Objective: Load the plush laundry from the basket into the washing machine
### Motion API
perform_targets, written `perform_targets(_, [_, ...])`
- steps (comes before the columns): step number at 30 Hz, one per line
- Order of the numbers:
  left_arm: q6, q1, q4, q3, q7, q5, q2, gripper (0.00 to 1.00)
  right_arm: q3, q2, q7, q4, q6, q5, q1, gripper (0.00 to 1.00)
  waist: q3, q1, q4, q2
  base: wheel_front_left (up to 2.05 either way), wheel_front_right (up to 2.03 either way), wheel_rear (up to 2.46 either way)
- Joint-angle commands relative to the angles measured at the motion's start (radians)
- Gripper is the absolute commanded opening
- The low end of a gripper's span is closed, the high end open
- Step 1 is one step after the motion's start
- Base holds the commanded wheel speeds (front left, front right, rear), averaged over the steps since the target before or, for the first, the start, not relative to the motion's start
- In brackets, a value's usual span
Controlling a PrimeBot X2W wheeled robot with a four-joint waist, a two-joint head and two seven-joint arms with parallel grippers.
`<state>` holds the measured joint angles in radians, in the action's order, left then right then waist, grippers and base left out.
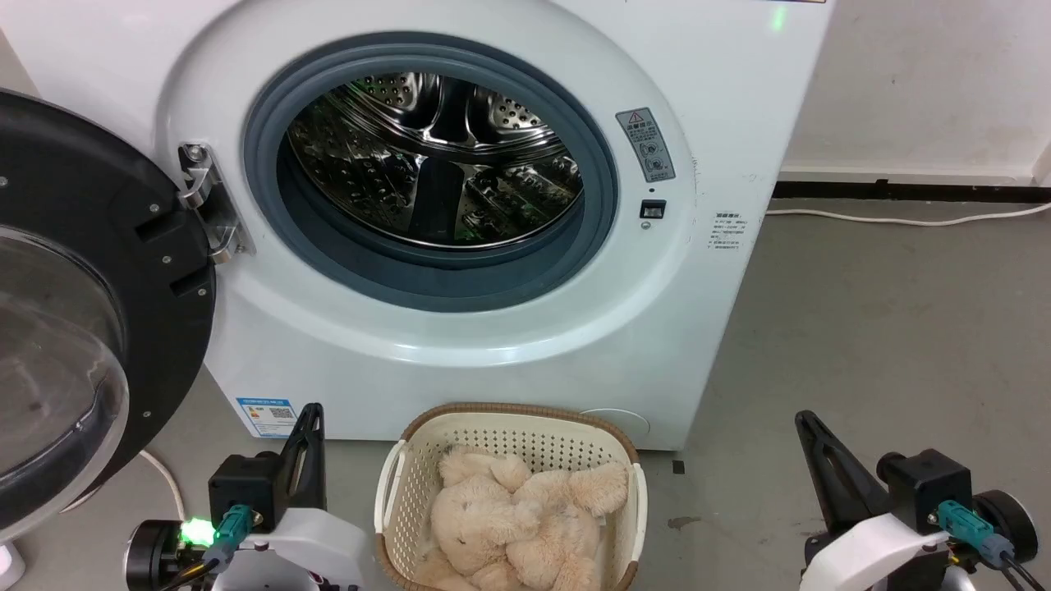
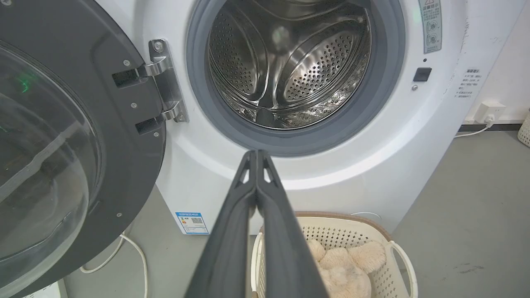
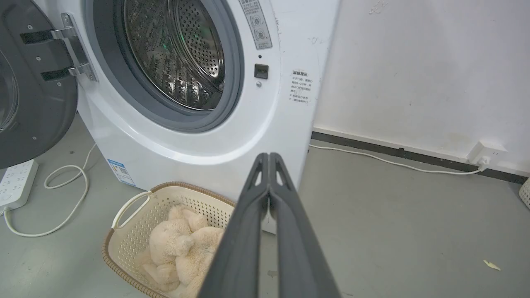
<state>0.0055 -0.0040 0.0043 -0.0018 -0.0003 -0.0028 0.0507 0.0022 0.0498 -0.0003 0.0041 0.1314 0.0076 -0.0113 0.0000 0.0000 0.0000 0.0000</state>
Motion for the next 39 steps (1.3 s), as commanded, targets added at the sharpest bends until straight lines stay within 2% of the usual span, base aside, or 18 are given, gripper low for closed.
perform_targets(1, [-0.005, 0.004, -0.004, 0.002, 0.0, 0.003, -0.001, 0.0, -0.002, 0.0, 0.0, -0.004, -0.001, -0.008, 0.011, 0.0, 0.0, 0.0, 0.0, 0.0, 0.0, 0.0, 0.0])
perform_targets(21, [-0.005, 0.004, -0.004, 0.002, 0.0, 0.003, -0.001, 0.0, -0.002, 0.0, 0.0, -0.004, -0.001, -0.008, 0.011, 0.0, 0.0, 0.0, 0.0, 0.0, 0.0, 0.0, 0.0])
perform_targets(22, [0.0, 0.0, 0.0, 0.0, 0.0, 0.0, 0.0, 1.0, 0.0, 0.0, 0.0, 0.0, 0.0, 0.0, 0.0, 1.0, 0.0, 0.0, 0.0, 0.0, 0.0, 0.0, 0.0])
perform_targets(39, [-0.004, 0.005, 0.017, -0.024, -0.029, -0.049, 0.0, 1.0, 0.006, 0.0, -0.03, 0.009, 0.0, 0.046, -0.017, 1.0, 0.006, 0.0, -0.003, 0.0, 0.0, 0.0, 0.0])
